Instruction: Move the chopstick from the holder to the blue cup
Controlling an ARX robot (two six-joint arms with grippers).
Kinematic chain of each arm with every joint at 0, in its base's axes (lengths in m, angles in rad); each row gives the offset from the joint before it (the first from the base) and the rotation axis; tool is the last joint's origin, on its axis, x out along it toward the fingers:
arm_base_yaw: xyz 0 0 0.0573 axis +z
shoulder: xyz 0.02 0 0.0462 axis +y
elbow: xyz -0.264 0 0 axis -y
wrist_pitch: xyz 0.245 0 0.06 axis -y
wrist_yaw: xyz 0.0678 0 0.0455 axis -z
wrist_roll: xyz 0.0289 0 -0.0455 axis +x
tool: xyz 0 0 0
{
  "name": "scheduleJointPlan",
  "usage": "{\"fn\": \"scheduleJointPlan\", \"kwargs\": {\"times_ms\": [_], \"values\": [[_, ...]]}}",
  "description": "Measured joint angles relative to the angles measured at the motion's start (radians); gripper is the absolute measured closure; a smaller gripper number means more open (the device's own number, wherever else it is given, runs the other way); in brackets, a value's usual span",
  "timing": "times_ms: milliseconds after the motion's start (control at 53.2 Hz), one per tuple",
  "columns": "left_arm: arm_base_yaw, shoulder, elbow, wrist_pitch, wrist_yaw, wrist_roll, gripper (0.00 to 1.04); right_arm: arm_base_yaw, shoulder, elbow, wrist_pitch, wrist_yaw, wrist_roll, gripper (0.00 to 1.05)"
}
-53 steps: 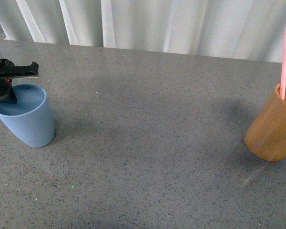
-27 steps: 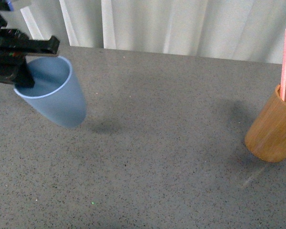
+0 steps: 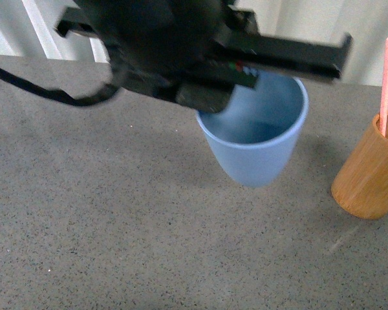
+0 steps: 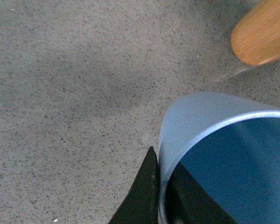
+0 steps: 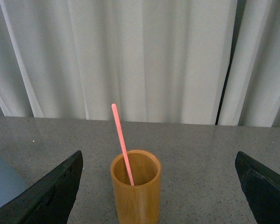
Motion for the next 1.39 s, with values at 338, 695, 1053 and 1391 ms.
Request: {"fn": "scheduleJointPlan", "kwargs": {"times_ms": [338, 695, 1053, 1391], "values": [[-0.046, 0.149, 0.009, 0.052, -0.061, -0.009, 1.01, 0.000, 0.000, 0.000, 0.000, 0.000, 0.000, 0.10], [-0.010, 0.227, 0.034, 0.088, -0.120, 0.017, 1.01, 0.000, 0.000, 0.000, 0.000, 0.000, 0.000, 0.10], [-0.007, 0.243, 0.023, 0.079, -0.114, 0.022, 1.01, 0.000, 0.000, 0.000, 0.000, 0.000, 0.000, 0.10], [-0.013, 0.255, 0.023, 0.075, -0.105, 0.014, 1.01, 0.000, 0.000, 0.000, 0.000, 0.000, 0.000, 0.10]]}}
